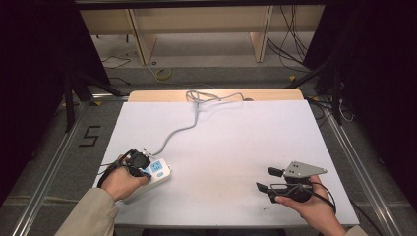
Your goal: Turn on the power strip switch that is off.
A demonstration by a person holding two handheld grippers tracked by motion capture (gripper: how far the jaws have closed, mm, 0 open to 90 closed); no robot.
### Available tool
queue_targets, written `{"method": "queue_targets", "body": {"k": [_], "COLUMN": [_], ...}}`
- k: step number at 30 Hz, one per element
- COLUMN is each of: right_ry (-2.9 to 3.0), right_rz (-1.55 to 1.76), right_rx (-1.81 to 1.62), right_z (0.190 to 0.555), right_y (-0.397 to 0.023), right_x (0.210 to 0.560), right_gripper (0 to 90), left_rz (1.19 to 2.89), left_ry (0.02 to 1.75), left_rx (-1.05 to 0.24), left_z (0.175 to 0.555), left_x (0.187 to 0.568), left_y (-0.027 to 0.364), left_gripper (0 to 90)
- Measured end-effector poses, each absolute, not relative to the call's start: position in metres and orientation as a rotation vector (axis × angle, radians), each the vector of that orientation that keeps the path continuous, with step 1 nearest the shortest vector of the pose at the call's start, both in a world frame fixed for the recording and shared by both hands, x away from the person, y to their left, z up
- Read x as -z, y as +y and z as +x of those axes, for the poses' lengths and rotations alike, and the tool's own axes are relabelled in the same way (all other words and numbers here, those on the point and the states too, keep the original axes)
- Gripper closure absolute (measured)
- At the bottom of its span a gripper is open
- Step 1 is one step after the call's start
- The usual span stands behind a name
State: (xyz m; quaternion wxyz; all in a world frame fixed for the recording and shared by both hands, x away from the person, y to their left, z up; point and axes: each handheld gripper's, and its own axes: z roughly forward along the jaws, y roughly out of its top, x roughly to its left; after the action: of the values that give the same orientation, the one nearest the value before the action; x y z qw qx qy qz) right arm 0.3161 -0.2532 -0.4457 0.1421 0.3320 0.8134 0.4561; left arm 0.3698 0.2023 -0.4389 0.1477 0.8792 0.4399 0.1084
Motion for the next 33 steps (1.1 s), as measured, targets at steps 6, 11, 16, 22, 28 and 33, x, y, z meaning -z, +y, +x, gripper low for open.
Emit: {"method": "queue_targets", "body": {"k": [6, 11, 16, 22, 28, 33], "right_ry": [2.349, 2.35, 2.349, 2.349, 2.35, 2.347], "right_rz": [0.958, 0.954, 0.955, 0.955, 0.954, 0.954], "right_rx": [-1.315, -1.314, -1.312, -1.312, -1.314, -1.315], "right_z": [0.3162, 0.3165, 0.3163, 0.3163, 0.3164, 0.3163], "right_y": [-0.2534, -0.2534, -0.2533, -0.2535, -0.2535, -0.2534], "right_x": [0.446, 0.4459, 0.4458, 0.4457, 0.4457, 0.4457], "right_gripper": [31.4, 31.4, 31.4, 31.4, 31.4, 31.4], "left_rz": [2.52, 2.506, 2.492, 2.482, 2.477, 2.446], "left_ry": [1.258, 1.262, 1.269, 1.27, 1.268, 1.273], "left_rx": [-0.305, -0.292, -0.288, -0.283, -0.283, -0.282], "left_z": [0.3696, 0.3698, 0.3694, 0.3693, 0.3691, 0.3688], "left_x": [0.4388, 0.4389, 0.4392, 0.4392, 0.4392, 0.439], "left_y": [0.2046, 0.2065, 0.2074, 0.2084, 0.2096, 0.2115], "left_gripper": [89.9, 89.9, 89.8, 89.8, 89.8, 89.7]}}
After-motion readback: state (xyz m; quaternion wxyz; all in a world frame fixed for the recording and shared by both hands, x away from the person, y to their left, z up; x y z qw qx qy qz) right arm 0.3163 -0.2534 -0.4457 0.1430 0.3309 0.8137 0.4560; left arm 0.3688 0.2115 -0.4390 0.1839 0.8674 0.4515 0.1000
